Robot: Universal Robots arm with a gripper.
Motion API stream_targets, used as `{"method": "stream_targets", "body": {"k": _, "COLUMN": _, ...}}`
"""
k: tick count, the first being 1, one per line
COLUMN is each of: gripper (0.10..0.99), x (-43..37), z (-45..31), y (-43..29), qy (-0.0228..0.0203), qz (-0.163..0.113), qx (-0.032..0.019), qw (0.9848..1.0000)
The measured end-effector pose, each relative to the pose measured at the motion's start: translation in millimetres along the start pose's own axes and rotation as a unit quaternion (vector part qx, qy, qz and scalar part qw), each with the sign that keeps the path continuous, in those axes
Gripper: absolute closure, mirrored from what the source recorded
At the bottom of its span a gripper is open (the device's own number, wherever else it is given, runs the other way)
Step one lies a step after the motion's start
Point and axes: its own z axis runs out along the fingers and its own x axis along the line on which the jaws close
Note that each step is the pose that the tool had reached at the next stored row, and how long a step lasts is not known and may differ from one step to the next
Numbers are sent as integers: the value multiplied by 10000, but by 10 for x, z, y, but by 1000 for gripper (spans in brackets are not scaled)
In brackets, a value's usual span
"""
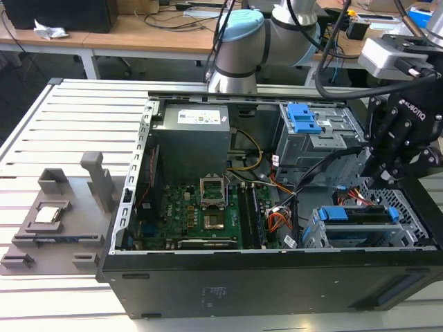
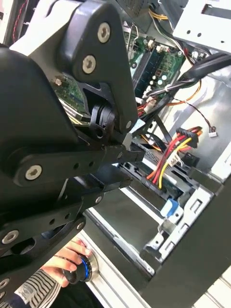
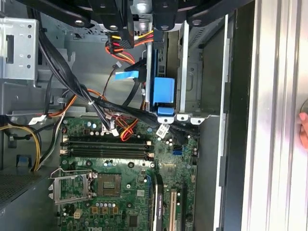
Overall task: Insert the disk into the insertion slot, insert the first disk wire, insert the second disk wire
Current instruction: 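Insert the second disk wire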
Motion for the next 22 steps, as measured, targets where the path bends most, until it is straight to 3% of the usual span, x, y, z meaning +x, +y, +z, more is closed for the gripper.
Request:
{"method": "stream_targets", "body": {"k": 6, "gripper": 784, "x": -24, "z": 39, "y": 117, "qy": -1, "qz": 0, "qx": 0, "qw": 10000}}
{"method": "stream_targets", "body": {"k": 14, "gripper": 784, "x": -78, "z": 124, "y": 127, "qy": 19, "qz": 1, "qx": -1, "qw": 10000}}
{"method": "stream_targets", "body": {"k": 16, "gripper": 784, "x": -89, "z": 127, "y": 149, "qy": 66, "qz": 3, "qx": -2, "qw": 10000}}
{"method": "stream_targets", "body": {"k": 17, "gripper": 784, "x": -90, "z": 133, "y": 172, "qy": 123, "qz": 6, "qx": -5, "qw": 9999}}
{"method": "stream_targets", "body": {"k": 18, "gripper": 784, "x": -98, "z": 147, "y": 210, "qy": 210, "qz": 10, "qx": -7, "qw": 9998}}
{"method": "stream_targets", "body": {"k": 20, "gripper": 784, "x": -132, "z": 189, "y": 249, "qy": 299, "qz": 16, "qx": -10, "qw": 9996}}
{"method": "stream_targets", "body": {"k": 21, "gripper": 784, "x": -147, "z": 201, "y": 251, "qy": 379, "qz": 19, "qx": -13, "qw": 9993}}
{"method": "stream_targets", "body": {"k": 22, "gripper": 784, "x": -162, "z": 213, "y": 252, "qy": 428, "qz": 22, "qx": -15, "qw": 9991}}
